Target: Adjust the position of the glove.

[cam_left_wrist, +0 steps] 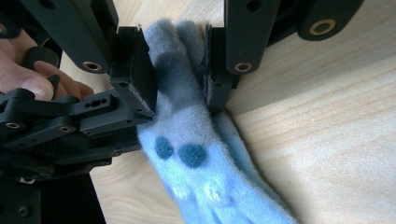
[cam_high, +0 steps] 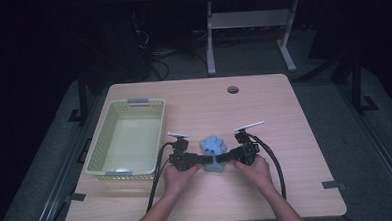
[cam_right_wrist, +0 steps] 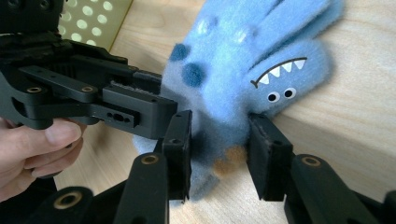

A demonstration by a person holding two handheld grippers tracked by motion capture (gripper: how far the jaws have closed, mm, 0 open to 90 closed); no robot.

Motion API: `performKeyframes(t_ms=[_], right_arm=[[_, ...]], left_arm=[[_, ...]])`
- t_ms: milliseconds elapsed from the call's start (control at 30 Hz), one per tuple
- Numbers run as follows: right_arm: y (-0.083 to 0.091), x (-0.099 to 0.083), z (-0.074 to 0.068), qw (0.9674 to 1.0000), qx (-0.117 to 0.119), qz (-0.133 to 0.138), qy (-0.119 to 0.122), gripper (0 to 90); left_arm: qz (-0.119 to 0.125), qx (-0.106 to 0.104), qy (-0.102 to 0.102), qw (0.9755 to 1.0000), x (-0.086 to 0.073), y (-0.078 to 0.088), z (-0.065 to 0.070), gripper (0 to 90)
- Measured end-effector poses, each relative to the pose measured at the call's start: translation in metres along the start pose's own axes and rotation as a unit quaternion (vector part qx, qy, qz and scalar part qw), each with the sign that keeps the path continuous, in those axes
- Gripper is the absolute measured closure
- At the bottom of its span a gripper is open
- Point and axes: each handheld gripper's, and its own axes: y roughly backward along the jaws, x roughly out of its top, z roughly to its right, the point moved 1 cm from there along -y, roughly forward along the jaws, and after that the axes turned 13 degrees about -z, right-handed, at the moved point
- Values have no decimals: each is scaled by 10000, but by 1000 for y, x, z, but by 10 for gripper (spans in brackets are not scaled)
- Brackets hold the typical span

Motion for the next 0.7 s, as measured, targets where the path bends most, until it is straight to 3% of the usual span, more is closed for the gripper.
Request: performKeyframes(t_ms=[267,700], right_arm=[[-1,1,-1,9999,85,91,104,761],[2,1,-2,9998,75,107,140,795]], left_arm=[[16,-169,31,9999,1,-1,-4,716],[22,-310,-47,9995,1,-1,-5,749]])
